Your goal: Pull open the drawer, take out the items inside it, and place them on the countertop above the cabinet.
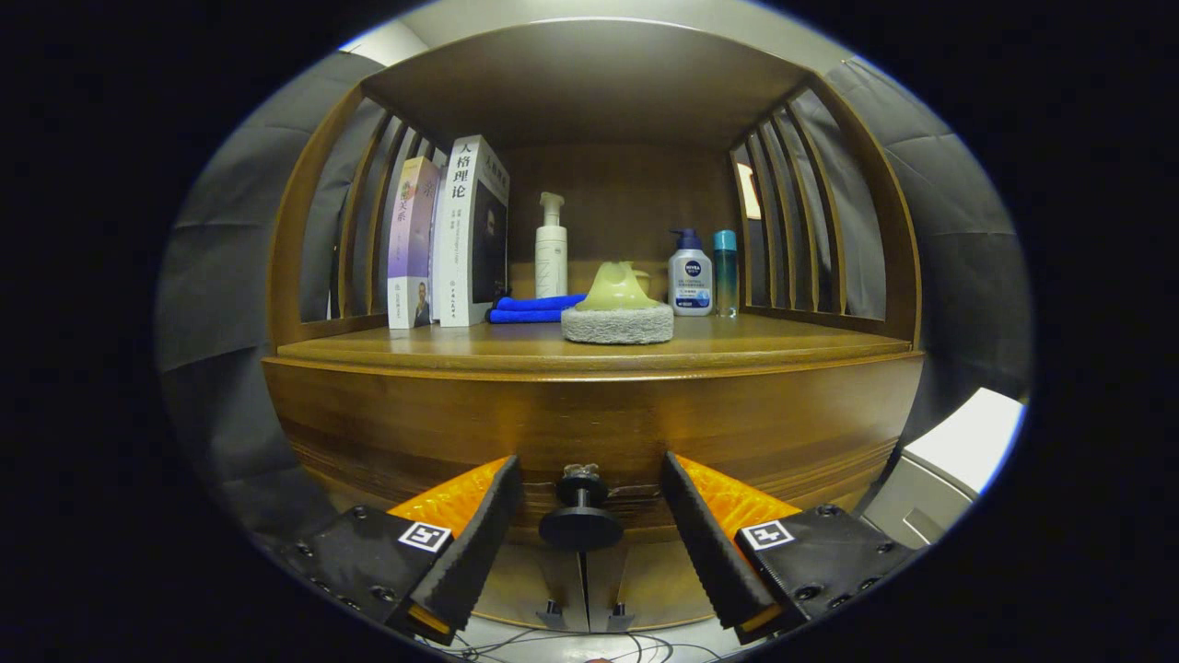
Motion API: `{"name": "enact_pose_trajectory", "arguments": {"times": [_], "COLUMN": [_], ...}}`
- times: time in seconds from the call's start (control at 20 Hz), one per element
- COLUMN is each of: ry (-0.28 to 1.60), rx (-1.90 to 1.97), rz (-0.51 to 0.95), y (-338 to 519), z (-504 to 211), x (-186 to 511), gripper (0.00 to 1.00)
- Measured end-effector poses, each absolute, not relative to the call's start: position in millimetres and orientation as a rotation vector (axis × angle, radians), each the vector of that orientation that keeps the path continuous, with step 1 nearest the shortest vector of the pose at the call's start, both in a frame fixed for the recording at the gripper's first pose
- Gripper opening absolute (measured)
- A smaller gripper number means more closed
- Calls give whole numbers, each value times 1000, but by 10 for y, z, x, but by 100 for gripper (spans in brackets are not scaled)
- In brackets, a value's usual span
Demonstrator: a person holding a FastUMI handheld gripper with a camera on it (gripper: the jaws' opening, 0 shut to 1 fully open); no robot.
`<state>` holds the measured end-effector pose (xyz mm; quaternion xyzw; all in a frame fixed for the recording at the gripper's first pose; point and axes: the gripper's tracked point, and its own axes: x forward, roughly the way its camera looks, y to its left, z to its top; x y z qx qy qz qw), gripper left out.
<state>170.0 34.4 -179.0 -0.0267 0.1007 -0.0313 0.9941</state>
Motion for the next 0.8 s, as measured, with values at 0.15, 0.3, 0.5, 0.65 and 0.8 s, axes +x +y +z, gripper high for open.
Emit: {"name": "enact_pose_trajectory", "arguments": {"times": [0.15,0.3,0.5,0.65,0.8], "ry": [187,199,119,76,33], "rx": [-71,-56,-23,-36,-60], "rz": [-70,-56,-14,8,22], "y": [364,393,435,386,314], "z": [-1801,-1764,-1322,-975,-706], "x": [1692,1637,1315,960,565], "gripper": [98,98,98,98,98]}}
